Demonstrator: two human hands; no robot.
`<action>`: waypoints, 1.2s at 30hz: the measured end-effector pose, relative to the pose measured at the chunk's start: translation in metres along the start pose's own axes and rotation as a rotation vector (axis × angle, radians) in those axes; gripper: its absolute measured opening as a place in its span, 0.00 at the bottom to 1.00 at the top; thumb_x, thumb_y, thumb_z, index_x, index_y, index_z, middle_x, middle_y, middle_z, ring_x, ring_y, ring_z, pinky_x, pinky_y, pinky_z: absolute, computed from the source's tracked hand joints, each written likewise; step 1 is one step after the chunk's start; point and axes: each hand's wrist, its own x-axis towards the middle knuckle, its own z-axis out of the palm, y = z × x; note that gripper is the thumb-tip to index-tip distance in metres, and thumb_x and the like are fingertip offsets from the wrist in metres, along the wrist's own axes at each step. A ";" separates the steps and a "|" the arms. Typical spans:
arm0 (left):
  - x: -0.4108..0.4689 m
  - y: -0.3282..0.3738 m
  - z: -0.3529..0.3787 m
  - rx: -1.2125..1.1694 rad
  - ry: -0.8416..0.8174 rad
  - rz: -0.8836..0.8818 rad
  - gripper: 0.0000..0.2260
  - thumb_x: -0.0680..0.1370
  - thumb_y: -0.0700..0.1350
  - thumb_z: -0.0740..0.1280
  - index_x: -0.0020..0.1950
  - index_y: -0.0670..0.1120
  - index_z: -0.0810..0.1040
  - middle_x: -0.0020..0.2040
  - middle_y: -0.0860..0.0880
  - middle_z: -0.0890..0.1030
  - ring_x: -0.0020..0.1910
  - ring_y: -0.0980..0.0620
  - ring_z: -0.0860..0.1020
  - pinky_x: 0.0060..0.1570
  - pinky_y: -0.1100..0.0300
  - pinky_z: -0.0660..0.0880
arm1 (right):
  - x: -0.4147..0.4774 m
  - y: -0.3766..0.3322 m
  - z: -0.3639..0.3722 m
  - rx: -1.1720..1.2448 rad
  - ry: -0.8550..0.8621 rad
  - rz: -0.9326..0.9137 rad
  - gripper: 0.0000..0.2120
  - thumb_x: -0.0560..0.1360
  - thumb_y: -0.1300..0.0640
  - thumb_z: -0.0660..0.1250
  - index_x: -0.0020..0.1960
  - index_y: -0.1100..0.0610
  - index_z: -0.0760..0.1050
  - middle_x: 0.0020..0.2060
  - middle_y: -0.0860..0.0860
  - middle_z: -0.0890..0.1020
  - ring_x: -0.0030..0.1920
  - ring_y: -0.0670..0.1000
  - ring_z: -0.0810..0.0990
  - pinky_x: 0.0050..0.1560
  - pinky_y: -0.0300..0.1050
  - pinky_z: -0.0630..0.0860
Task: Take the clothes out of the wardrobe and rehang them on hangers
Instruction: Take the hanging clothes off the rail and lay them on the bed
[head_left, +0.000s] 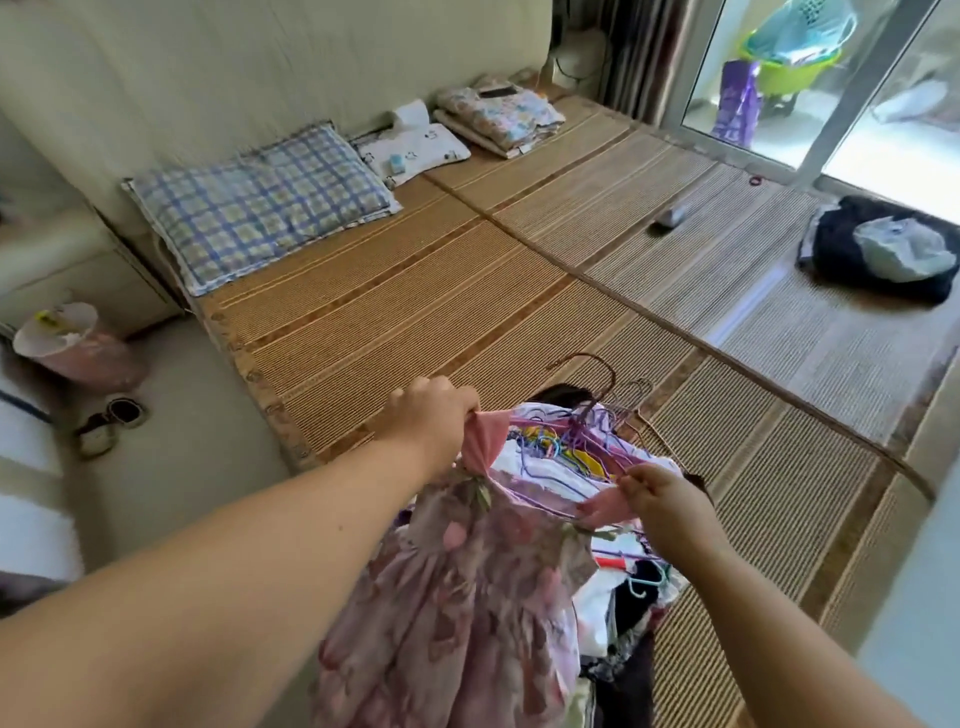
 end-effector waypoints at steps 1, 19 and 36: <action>0.007 0.002 0.012 0.014 -0.041 -0.015 0.08 0.79 0.45 0.56 0.49 0.51 0.74 0.49 0.45 0.74 0.52 0.42 0.71 0.47 0.53 0.66 | 0.009 0.006 0.004 -0.049 -0.028 0.016 0.06 0.78 0.53 0.62 0.47 0.50 0.77 0.38 0.49 0.78 0.39 0.52 0.75 0.40 0.44 0.70; 0.031 -0.036 0.089 -0.146 -0.295 -0.142 0.28 0.79 0.48 0.63 0.76 0.55 0.56 0.77 0.49 0.55 0.75 0.46 0.54 0.72 0.47 0.58 | 0.082 -0.024 0.069 -0.486 -0.211 -0.171 0.31 0.77 0.43 0.61 0.75 0.48 0.55 0.72 0.48 0.65 0.70 0.52 0.67 0.63 0.49 0.70; -0.281 -0.234 -0.153 0.170 0.203 -0.586 0.32 0.77 0.55 0.63 0.77 0.54 0.54 0.78 0.49 0.52 0.76 0.49 0.52 0.73 0.50 0.54 | -0.147 -0.390 0.198 -0.362 -0.441 -1.260 0.28 0.77 0.44 0.62 0.74 0.42 0.57 0.74 0.46 0.61 0.71 0.51 0.65 0.69 0.50 0.66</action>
